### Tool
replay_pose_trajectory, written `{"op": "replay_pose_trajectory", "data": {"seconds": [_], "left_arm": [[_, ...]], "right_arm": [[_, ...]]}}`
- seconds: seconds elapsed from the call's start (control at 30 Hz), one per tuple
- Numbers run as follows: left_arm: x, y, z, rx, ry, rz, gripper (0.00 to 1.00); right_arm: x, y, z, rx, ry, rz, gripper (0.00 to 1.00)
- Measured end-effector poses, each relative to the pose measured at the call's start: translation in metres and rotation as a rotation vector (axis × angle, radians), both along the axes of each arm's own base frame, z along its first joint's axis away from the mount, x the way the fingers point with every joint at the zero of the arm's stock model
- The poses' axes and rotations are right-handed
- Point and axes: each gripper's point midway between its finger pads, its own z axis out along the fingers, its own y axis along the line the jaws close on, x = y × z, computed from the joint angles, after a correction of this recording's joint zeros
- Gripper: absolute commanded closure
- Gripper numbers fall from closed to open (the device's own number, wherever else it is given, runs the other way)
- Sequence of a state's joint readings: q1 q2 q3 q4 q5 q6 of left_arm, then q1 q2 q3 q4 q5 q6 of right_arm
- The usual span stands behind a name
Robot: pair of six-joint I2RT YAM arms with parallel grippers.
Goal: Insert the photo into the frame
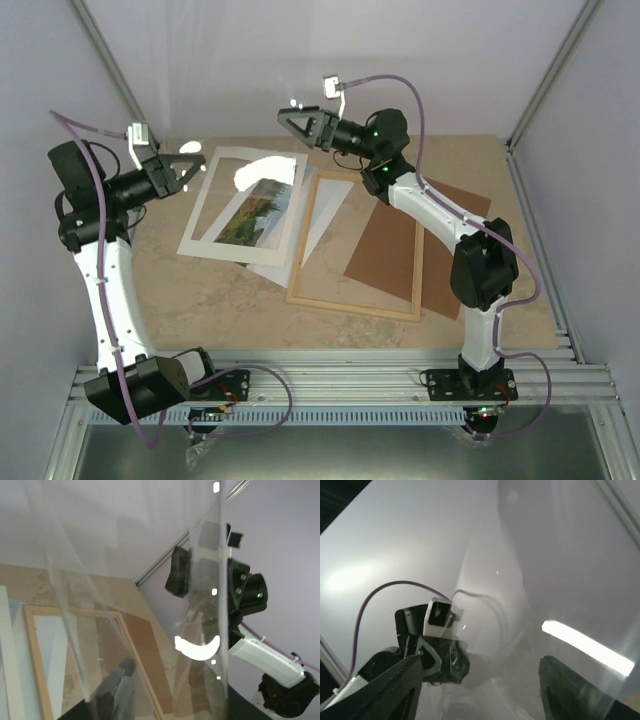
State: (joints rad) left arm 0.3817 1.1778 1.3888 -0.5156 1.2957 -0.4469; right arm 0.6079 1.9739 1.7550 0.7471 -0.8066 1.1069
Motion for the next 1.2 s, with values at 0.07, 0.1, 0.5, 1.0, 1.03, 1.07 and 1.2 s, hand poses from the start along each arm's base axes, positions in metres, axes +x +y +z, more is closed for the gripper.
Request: {"op": "replay_pose_trajectory", "data": {"seconds": [0.07, 0.1, 0.5, 1.0, 1.03, 1.07, 1.2], "left_arm": [[-0.002, -0.001, -0.008, 0.024, 0.008, 0.002, 0.66], [-0.002, -0.002, -0.012, 0.039, 0.009, 0.003, 0.64], [0.012, 0.021, -0.067, 0.306, 0.095, 0.194, 0.01], [0.053, 0.087, -0.115, 0.511, 0.226, 0.490, 0.01], [0.053, 0.088, -0.117, 0.512, 0.233, 0.490, 0.01], [0.054, 0.088, -0.120, 0.513, 0.239, 0.490, 0.01], [0.055, 0.089, -0.128, 0.515, 0.258, 0.489, 0.01]], "right_arm": [[0.006, -0.005, 0.001, 0.004, 0.020, -0.012, 0.58], [0.009, -0.007, 0.001, 0.007, 0.033, -0.016, 0.70], [0.008, -0.048, -0.091, -0.150, 0.323, -0.056, 0.99], [-0.026, -0.091, -0.332, -0.568, 0.654, -0.104, 0.99], [-0.024, -0.095, -0.335, -0.576, 0.653, -0.115, 0.99], [-0.022, -0.099, -0.338, -0.587, 0.651, -0.127, 0.99], [-0.016, -0.111, -0.348, -0.627, 0.619, -0.163, 1.00]]}}
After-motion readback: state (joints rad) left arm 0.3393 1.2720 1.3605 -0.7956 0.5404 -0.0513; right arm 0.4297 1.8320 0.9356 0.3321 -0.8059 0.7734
